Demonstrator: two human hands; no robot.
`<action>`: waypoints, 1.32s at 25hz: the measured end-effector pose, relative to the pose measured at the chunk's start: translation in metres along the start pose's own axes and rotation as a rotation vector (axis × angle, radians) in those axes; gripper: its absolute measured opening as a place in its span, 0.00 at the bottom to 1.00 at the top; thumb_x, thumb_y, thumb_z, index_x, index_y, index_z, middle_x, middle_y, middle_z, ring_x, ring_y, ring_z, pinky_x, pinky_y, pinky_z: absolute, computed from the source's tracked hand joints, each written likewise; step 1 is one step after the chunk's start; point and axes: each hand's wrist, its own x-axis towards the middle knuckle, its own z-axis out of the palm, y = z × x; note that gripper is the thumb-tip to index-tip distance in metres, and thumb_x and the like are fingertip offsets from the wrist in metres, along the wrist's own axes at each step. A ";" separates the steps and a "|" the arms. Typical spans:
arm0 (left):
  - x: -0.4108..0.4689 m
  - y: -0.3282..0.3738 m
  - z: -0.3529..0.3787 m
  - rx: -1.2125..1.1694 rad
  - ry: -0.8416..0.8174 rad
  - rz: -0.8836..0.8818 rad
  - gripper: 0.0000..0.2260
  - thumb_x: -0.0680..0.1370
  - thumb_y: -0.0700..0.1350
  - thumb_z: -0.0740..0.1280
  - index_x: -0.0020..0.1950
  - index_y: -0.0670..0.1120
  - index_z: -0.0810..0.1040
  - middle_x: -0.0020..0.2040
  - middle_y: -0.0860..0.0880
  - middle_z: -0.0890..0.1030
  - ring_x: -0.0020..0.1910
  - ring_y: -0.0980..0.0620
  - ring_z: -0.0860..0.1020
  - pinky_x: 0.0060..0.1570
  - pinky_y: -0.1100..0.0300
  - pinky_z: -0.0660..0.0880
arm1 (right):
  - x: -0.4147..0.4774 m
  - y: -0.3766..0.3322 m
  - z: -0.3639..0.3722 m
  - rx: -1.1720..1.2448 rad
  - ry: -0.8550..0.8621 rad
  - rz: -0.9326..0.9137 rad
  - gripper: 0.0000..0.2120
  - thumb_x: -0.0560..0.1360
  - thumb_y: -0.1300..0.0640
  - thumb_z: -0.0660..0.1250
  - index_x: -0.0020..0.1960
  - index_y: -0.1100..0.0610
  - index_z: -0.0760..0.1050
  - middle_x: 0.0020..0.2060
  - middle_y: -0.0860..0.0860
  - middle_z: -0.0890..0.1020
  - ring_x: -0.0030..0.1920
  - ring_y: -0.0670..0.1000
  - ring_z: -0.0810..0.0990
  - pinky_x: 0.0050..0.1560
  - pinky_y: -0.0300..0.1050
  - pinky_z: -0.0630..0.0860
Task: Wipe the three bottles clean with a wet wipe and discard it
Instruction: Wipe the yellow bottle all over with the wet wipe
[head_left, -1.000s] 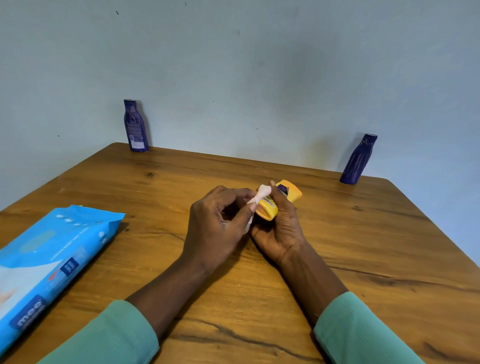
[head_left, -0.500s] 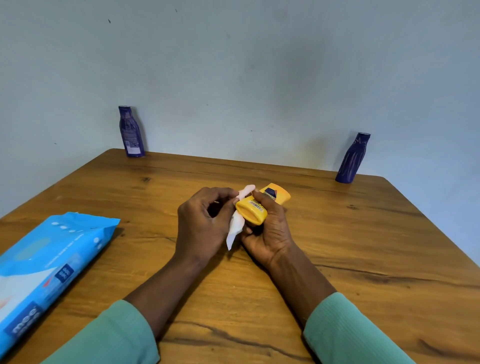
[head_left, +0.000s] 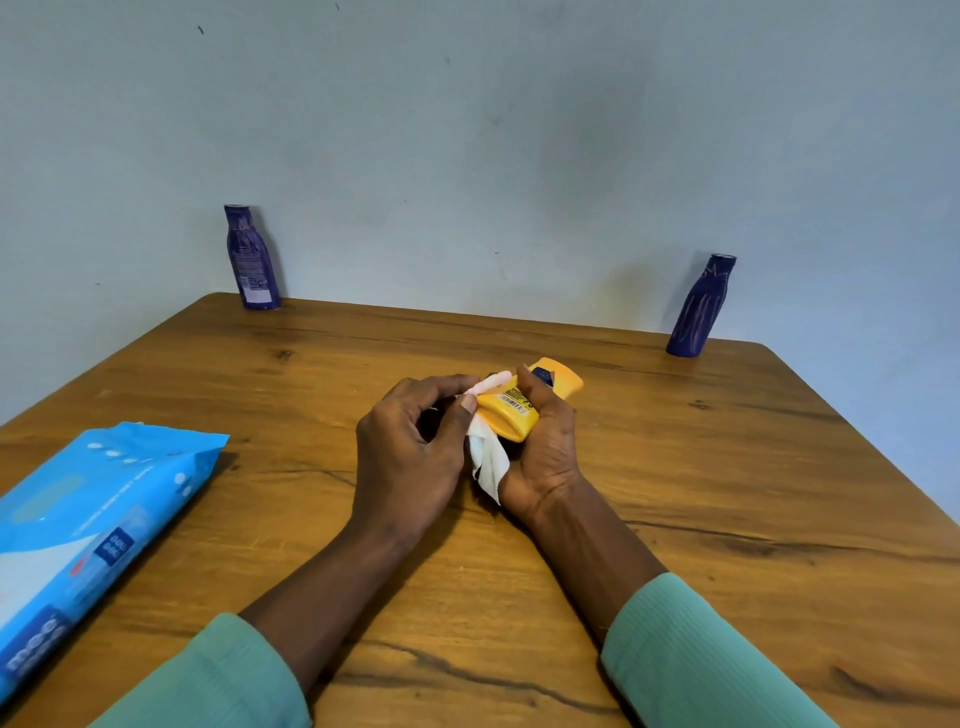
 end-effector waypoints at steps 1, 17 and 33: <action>-0.003 0.002 0.001 0.002 0.008 0.012 0.10 0.80 0.43 0.74 0.60 0.52 0.86 0.52 0.57 0.85 0.51 0.61 0.83 0.46 0.60 0.83 | 0.001 0.000 0.000 0.006 0.013 -0.004 0.19 0.79 0.46 0.68 0.59 0.61 0.78 0.47 0.61 0.84 0.46 0.60 0.85 0.47 0.53 0.84; -0.006 0.009 0.000 0.155 -0.111 0.282 0.08 0.77 0.39 0.76 0.56 0.47 0.87 0.52 0.54 0.86 0.52 0.59 0.83 0.49 0.59 0.82 | 0.009 -0.006 -0.005 0.075 0.019 -0.005 0.20 0.80 0.43 0.65 0.49 0.62 0.78 0.35 0.57 0.82 0.33 0.55 0.84 0.35 0.44 0.83; 0.013 0.006 -0.017 0.328 -0.324 0.576 0.10 0.77 0.36 0.74 0.55 0.47 0.88 0.53 0.49 0.84 0.54 0.52 0.81 0.53 0.57 0.78 | 0.001 -0.005 0.001 0.060 -0.010 0.042 0.19 0.80 0.45 0.64 0.41 0.60 0.77 0.31 0.54 0.79 0.30 0.52 0.80 0.34 0.40 0.78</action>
